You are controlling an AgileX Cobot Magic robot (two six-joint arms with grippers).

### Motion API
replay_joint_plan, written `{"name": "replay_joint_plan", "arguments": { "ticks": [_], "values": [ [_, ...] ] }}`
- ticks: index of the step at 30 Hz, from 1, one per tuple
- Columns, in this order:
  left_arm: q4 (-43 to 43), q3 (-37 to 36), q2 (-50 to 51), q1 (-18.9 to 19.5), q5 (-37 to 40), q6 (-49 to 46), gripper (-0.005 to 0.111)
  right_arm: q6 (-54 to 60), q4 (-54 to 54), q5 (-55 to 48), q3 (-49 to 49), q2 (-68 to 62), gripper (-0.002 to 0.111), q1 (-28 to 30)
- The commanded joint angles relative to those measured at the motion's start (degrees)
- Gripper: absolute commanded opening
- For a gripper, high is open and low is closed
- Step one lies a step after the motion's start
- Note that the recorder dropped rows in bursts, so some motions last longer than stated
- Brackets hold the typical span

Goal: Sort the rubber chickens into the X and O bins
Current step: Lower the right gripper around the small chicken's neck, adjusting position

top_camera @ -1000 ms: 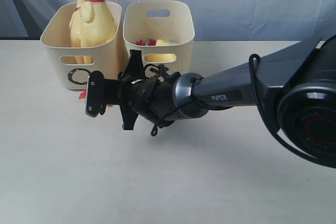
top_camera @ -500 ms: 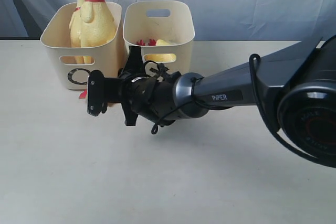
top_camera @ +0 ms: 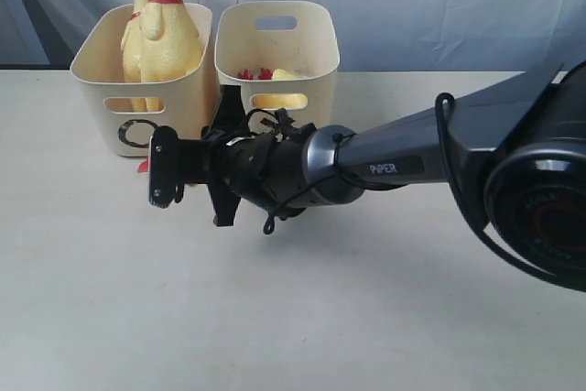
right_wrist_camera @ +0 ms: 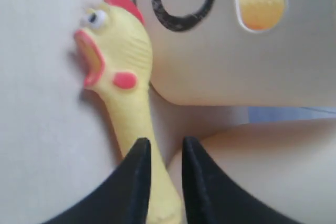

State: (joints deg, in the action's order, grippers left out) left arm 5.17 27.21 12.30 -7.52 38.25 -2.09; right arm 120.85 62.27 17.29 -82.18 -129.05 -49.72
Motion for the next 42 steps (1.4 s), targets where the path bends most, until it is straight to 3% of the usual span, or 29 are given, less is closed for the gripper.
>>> {"name": "replay_joint_plan", "arguments": {
  "ticks": [1, 3, 6, 14, 19, 42],
  "values": [
    [-0.2, -0.2, -0.3, 0.0, -0.2, 0.0, 0.025, -6.4, -1.2, -11.0, -1.6, 1.7, 0.012, 1.4],
    [-0.2, -0.2, -0.3, 0.0, -0.2, 0.0, 0.025, -12.5, -4.3, -12.7, -2.3, 2.2, 0.008, 1.7],
    [-0.2, -0.2, -0.3, 0.0, -0.2, 0.0, 0.025, -26.1, -16.0, -15.5, -3.4, 2.9, 0.010, 2.4],
    [-0.2, -0.2, -0.3, 0.0, -0.2, 0.0, 0.025, -70.9, -56.8, -22.4, -6.3, 3.3, 0.034, 2.8],
    [-0.2, -0.2, -0.3, 0.0, -0.2, 0.0, 0.025, -78.9, -67.0, -26.3, -8.0, 3.3, 0.045, 2.9],
    [-0.2, -0.2, -0.3, 0.0, -0.2, 0.0, 0.025, -113.8, -107.7, -37.7, -16.5, -1.9, 0.045, 0.3]
  ]
}}
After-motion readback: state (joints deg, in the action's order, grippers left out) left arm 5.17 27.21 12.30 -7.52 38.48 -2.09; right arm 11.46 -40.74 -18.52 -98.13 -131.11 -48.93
